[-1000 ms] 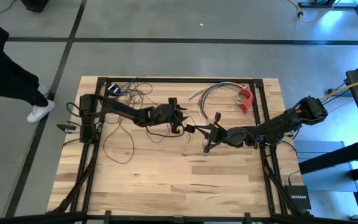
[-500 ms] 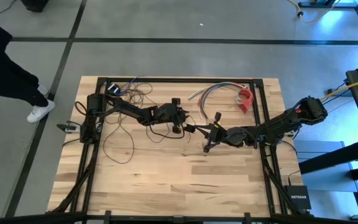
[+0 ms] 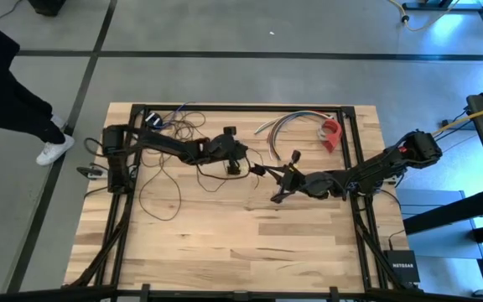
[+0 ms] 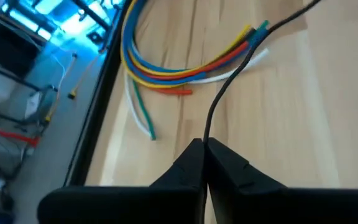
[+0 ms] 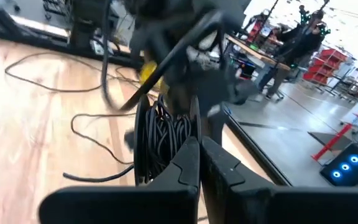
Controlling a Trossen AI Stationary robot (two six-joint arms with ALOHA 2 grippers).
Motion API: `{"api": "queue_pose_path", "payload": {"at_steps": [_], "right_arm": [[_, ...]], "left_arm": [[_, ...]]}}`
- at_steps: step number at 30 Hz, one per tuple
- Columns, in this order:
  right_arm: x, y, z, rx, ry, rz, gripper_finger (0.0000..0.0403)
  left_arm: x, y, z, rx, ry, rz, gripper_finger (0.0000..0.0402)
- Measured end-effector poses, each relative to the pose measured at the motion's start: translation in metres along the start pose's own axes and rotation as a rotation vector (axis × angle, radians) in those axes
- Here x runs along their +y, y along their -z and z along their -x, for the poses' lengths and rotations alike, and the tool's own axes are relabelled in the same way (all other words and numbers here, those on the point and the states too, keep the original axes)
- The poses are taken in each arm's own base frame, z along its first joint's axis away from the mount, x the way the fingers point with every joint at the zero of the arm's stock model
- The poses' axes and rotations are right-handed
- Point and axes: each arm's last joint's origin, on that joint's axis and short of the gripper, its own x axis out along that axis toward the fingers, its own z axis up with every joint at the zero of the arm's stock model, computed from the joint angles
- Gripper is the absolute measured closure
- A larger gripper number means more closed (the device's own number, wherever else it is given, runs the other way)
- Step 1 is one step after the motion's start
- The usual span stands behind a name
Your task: Coiling cords
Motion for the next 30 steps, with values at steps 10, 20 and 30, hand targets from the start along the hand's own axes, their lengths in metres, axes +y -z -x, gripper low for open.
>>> {"api": "queue_pose_path", "payload": {"at_steps": [10,20,30], "right_arm": [[0.0,0.004,0.0,0.033,0.005,0.032,0.0397],[-0.022,0.019,-0.018,0.129,0.119,-0.002,0.0397],[-0.035,0.025,-0.03,0.144,0.165,-0.043,0.0397]], "left_arm": [[0.024,-0.019,0.044,0.012,0.011,0.086,0.0394],[0.028,-0.041,0.084,-0.067,0.029,0.138,0.0397],[0.025,-0.045,0.088,-0.088,0.038,0.181,0.0398]]}}
